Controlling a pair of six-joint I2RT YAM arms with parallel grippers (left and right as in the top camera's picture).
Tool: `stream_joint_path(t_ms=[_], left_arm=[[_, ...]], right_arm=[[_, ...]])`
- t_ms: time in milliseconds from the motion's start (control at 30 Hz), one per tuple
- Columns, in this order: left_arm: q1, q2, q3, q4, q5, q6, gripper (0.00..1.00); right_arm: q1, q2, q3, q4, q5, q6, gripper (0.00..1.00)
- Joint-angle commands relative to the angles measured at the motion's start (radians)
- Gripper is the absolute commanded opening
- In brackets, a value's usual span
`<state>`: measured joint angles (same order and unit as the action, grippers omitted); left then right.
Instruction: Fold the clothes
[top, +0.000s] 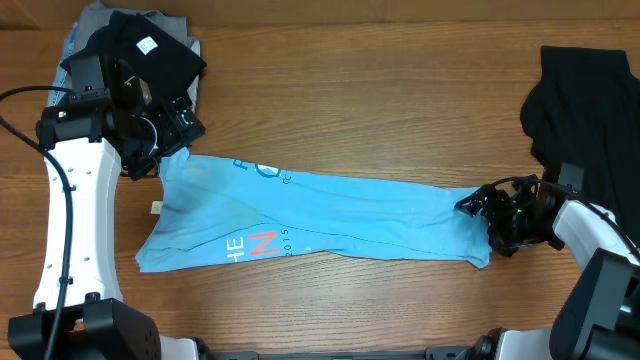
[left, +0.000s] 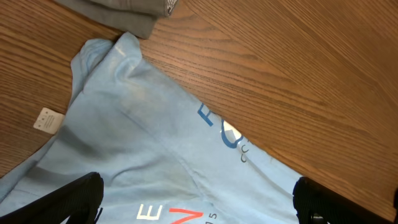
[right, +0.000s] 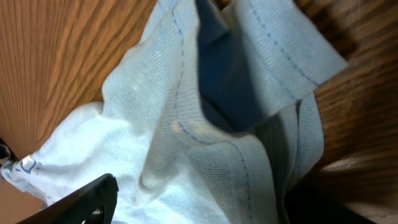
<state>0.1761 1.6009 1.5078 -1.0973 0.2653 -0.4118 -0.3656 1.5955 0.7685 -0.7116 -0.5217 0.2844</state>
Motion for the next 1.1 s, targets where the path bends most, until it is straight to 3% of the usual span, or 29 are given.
stream_joint_path(t_ms=[0,433,567,767,1067], left_arm=[[-0.009,-0.006,0.013,-0.005,0.024,0.023,1.0],[-0.009,-0.006,0.013,-0.006,0.024,0.023,1.0],[-0.009,-0.006,0.013,-0.005,0.023,0.023,1.0],[-0.009,-0.006,0.013,-0.006,0.023,0.023,1.0],[-0.009,-0.006,0.013,-0.006,0.023,0.024,1.0]], right_arm=[[0.007,0.02,-0.019,-0.008,-0.004,-0.001,0.82],[0.027,0.02,-0.021,-0.014,-0.003,-0.003,0.67],[0.071,0.02,-0.021,-0.004,0.013,0.0,0.47],[0.093,0.02,-0.021,-0.002,0.107,0.058,0.04],[0.01,0.019,0.073,-0.097,0.168,0.064,0.04]])
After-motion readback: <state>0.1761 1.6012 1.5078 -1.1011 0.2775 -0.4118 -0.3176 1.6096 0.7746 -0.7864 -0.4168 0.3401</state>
